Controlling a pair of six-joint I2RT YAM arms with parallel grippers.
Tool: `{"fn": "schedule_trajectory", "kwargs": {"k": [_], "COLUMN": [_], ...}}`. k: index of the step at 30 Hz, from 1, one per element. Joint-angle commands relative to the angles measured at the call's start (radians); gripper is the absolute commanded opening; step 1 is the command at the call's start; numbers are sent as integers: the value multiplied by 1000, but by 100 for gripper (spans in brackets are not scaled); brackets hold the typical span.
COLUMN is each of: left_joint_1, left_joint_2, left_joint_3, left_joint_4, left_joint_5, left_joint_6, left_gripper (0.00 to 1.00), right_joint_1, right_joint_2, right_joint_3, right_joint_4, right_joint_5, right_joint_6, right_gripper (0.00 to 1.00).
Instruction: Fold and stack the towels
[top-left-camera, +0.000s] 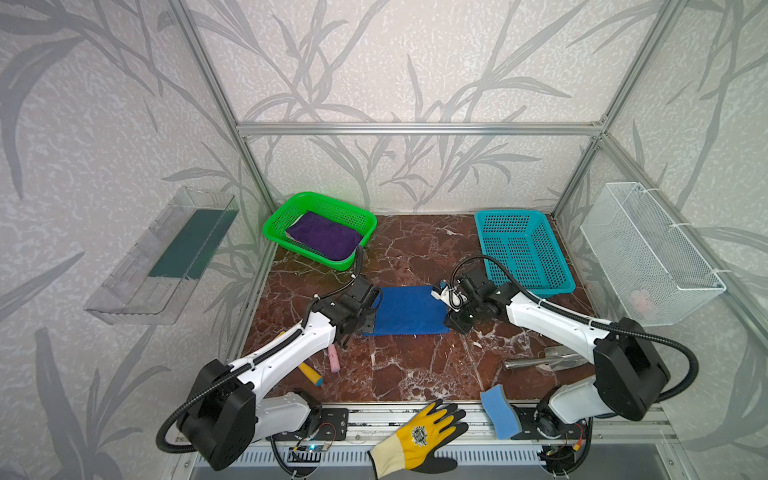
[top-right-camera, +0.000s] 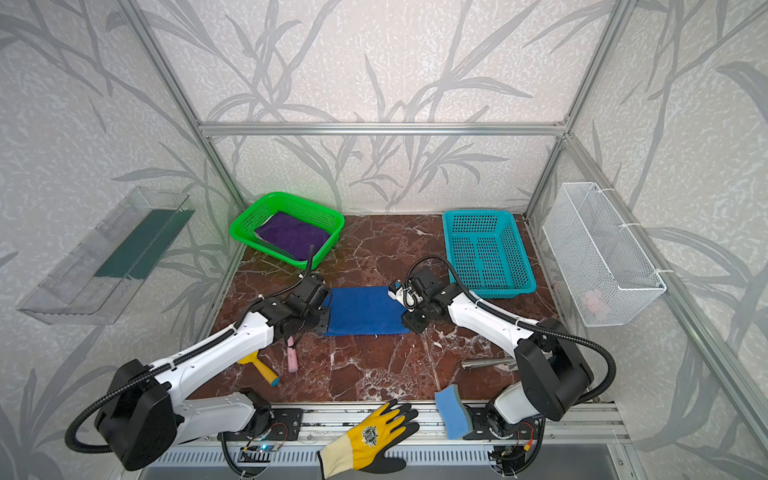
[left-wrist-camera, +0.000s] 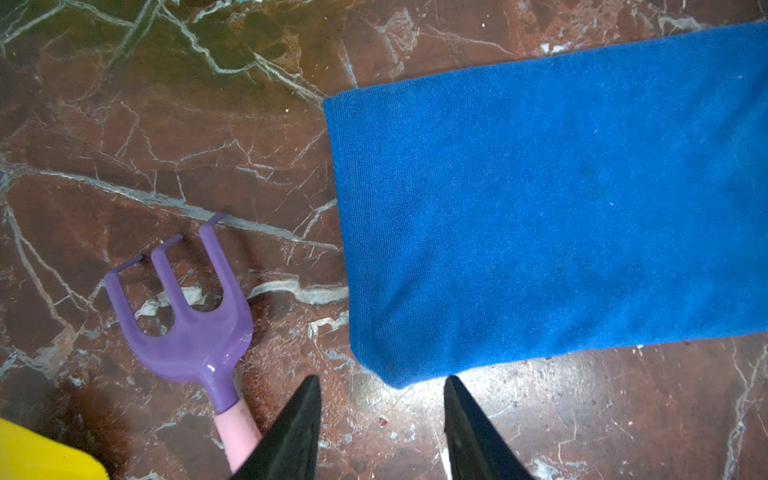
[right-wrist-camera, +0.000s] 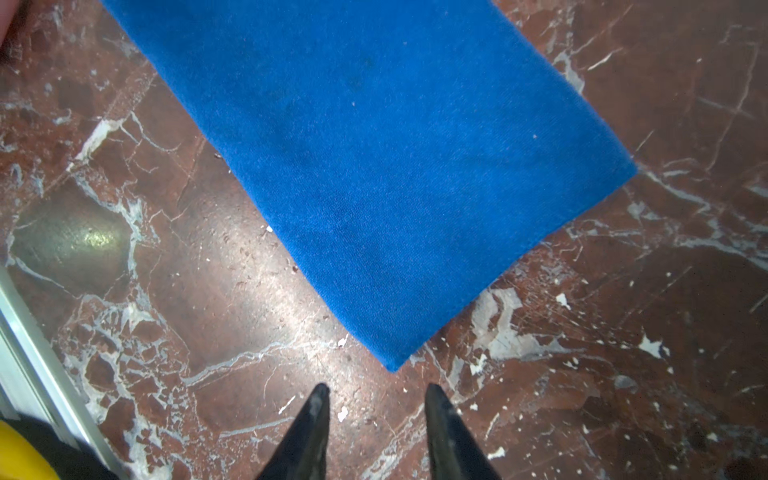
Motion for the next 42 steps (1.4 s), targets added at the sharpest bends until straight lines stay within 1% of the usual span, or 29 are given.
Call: {"fn": "schedule_trajectory", "kwargs": {"k": [1,3,9,11,13,15,17,18,19,20,23,27,31,42], "left_joint_1": [9,10,26,43,65,83,108,120,136,153,191,215,230,249], "left_joint_2": [51,87,159,172,172,161,142,135,125,116,103,107,118,134], "left_joint_3": [3,12,41,42,42,35,26,20,13,4,-22,-34,-42,-53], "left_joint_4": [60,76,88,103,117,139,168,179,195,213,255,270,270,292], "left_joint_5": [-30,-13,-7,7,31,52,79,95,114,135,171,178,160,188], "left_joint_6": [-44,-49,-74,-76,-77,-75,-77,-77,-77,-81,-98,-103,-106,-116], "left_gripper": [49,49,49,52,58,61,71,82,97,99,99,99,99,99], "right_joint_1": [5,5,5,6,6,8,9,8,9,12,30,59,76,80], "right_joint_2": [48,82,176,216,250,273,299,309,320,327,328,325,341,400], "right_joint_3": [43,63,109,124,127,121,123,126,131,135,139,156,181,197], "right_joint_4": [45,51,87,93,118,149,166,166,163,162,173,174,170,181], "right_joint_5": [-12,-32,-23,-23,-19,-6,23,36,49,65,86,113,92,75], "right_joint_6": [93,120,227,259,289,311,324,326,329,330,327,312,302,314], "right_gripper": [39,39,39,39,39,39,39,39,39,39,39,39,39,39]}}
